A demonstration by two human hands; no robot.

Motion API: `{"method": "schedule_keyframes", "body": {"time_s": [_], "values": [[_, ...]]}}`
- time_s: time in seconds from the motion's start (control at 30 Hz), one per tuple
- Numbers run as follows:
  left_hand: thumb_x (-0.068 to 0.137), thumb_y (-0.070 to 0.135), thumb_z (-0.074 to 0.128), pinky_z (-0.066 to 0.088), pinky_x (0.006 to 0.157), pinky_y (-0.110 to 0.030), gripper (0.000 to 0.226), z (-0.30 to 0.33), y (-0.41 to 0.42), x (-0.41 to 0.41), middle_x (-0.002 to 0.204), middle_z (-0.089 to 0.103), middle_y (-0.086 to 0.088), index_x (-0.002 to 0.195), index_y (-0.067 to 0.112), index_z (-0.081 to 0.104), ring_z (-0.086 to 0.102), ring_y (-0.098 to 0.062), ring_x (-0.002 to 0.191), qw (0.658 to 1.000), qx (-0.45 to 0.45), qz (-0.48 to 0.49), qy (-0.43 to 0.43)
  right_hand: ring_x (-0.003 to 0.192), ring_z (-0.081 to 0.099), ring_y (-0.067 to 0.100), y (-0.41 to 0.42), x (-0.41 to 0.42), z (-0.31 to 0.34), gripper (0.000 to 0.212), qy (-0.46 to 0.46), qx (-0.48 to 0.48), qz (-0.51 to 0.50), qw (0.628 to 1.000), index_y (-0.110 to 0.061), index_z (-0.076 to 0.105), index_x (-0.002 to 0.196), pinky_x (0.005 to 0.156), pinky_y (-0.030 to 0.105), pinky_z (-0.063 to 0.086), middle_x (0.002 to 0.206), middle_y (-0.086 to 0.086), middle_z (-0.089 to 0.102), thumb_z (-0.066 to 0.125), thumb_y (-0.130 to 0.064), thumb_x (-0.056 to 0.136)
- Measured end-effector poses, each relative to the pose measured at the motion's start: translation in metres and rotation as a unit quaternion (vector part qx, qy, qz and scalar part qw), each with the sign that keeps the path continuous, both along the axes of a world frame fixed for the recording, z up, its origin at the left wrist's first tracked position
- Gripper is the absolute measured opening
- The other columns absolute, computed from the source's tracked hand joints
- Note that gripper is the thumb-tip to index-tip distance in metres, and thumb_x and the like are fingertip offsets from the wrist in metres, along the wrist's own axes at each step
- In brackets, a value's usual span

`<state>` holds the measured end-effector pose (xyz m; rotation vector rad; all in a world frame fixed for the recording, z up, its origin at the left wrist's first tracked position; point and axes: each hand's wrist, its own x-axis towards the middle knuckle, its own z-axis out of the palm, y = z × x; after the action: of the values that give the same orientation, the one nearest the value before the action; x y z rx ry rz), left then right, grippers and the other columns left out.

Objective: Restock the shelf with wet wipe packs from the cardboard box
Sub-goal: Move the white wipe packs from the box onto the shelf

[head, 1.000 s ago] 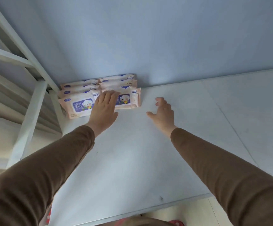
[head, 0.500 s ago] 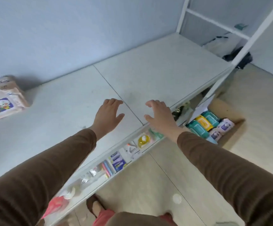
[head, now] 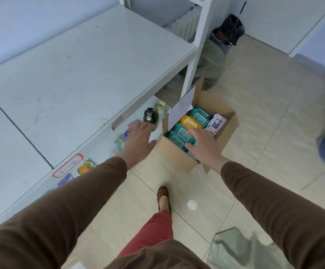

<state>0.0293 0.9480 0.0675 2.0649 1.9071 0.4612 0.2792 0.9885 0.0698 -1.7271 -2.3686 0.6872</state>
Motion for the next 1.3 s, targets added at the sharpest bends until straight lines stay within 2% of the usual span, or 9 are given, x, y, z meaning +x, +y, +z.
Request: {"method": "schedule_keyframes", "body": {"time_s": [0.13, 0.27, 0.4, 0.53, 0.67, 0.83, 0.93, 1.1, 1.3], "values": [[0.088, 0.028, 0.065, 0.046, 0.092, -0.046, 0.04, -0.041, 0.067, 0.046, 0.121, 0.057, -0.005, 0.124, 0.014, 0.056, 0.049, -0.028, 0.113, 0.998, -0.054, -0.024, -0.005, 0.116, 0.053, 0.022, 0.058, 0.054, -0.037, 0.035, -0.013, -0.06, -0.026, 0.998, -0.018, 0.056, 0.127, 0.091, 0.035, 0.046, 0.123, 0.001, 0.058, 0.063, -0.027, 0.093], [0.088, 0.023, 0.064, 0.044, 0.092, -0.042, 0.043, -0.074, 0.124, 0.095, 0.127, 0.055, -0.008, 0.129, 0.014, 0.055, 0.05, -0.031, 0.117, 0.991, -0.122, -0.039, -0.027, 0.11, 0.055, 0.023, 0.108, 0.102, -0.062, 0.034, -0.019, -0.13, -0.058, 0.99, -0.013, 0.056, 0.124, 0.085, 0.034, 0.046, 0.118, 0.004, 0.058, 0.063, -0.025, 0.092], [0.091, 0.019, 0.059, 0.04, 0.099, -0.039, 0.046, -0.106, 0.167, 0.141, 0.134, 0.053, -0.007, 0.136, 0.013, 0.052, 0.047, -0.028, 0.125, 0.983, -0.176, -0.037, -0.049, 0.117, 0.056, 0.024, 0.161, 0.142, -0.083, 0.038, -0.019, -0.165, -0.067, 0.984, -0.018, 0.054, 0.13, 0.089, 0.037, 0.047, 0.131, 0.002, 0.057, 0.061, -0.023, 0.093], [0.094, 0.021, 0.056, 0.037, 0.102, -0.035, 0.046, -0.14, 0.2, 0.182, 0.139, 0.05, -0.004, 0.139, 0.017, 0.048, 0.043, -0.024, 0.129, 0.97, -0.237, -0.009, -0.057, 0.124, 0.055, 0.022, 0.222, 0.175, -0.112, 0.045, -0.03, -0.216, -0.07, 0.973, -0.021, 0.049, 0.139, 0.092, 0.035, 0.043, 0.14, -0.001, 0.056, 0.06, -0.026, 0.095], [0.093, 0.022, 0.057, 0.038, 0.104, -0.036, 0.049, -0.18, 0.233, 0.223, 0.139, 0.05, -0.003, 0.141, 0.019, 0.046, 0.044, -0.023, 0.13, 0.956, -0.279, 0.05, -0.077, 0.123, 0.055, 0.025, 0.295, 0.207, -0.154, 0.046, -0.059, -0.254, -0.036, 0.965, -0.017, 0.047, 0.141, 0.084, 0.03, 0.04, 0.138, 0.003, 0.056, 0.057, -0.027, 0.097], [0.095, 0.025, 0.056, 0.041, 0.104, -0.037, 0.048, -0.242, 0.263, 0.278, 0.141, 0.05, -0.002, 0.141, 0.02, 0.046, 0.045, -0.022, 0.13, 0.93, -0.328, 0.141, -0.091, 0.123, 0.055, 0.028, 0.383, 0.24, -0.229, 0.052, -0.138, -0.276, 0.053, 0.95, -0.014, 0.046, 0.141, 0.095, 0.037, 0.046, 0.138, 0.01, 0.054, 0.056, -0.03, 0.093], [0.094, 0.026, 0.058, 0.044, 0.102, -0.041, 0.049, -0.286, 0.278, 0.305, 0.138, 0.051, -0.003, 0.141, 0.02, 0.046, 0.046, -0.024, 0.13, 0.911, -0.36, 0.177, -0.095, 0.117, 0.057, 0.029, 0.425, 0.249, -0.272, 0.049, -0.193, -0.252, 0.124, 0.94, -0.014, 0.048, 0.14, 0.082, 0.032, 0.044, 0.134, 0.01, 0.055, 0.058, -0.03, 0.094], [0.093, 0.024, 0.058, 0.047, 0.096, -0.041, 0.049, -0.36, 0.313, 0.333, 0.134, 0.051, -0.004, 0.14, 0.019, 0.047, 0.05, -0.026, 0.124, 0.892, -0.386, 0.223, -0.074, 0.124, 0.05, 0.031, 0.476, 0.249, -0.356, 0.051, -0.246, -0.188, 0.254, 0.916, -0.01, 0.047, 0.14, 0.097, 0.037, 0.044, 0.137, 0.013, 0.051, 0.061, -0.023, 0.093], [0.09, 0.017, 0.055, 0.048, 0.087, -0.042, 0.039, -0.454, 0.348, 0.355, 0.127, 0.053, -0.009, 0.129, 0.013, 0.048, 0.052, -0.03, 0.116, 0.884, -0.419, 0.208, 0.022, 0.113, 0.054, 0.032, 0.512, 0.239, -0.429, 0.039, -0.33, -0.003, 0.465, 0.822, -0.006, 0.05, 0.128, 0.092, 0.04, 0.043, 0.121, 0.013, 0.057, 0.052, -0.008, 0.09]]}}
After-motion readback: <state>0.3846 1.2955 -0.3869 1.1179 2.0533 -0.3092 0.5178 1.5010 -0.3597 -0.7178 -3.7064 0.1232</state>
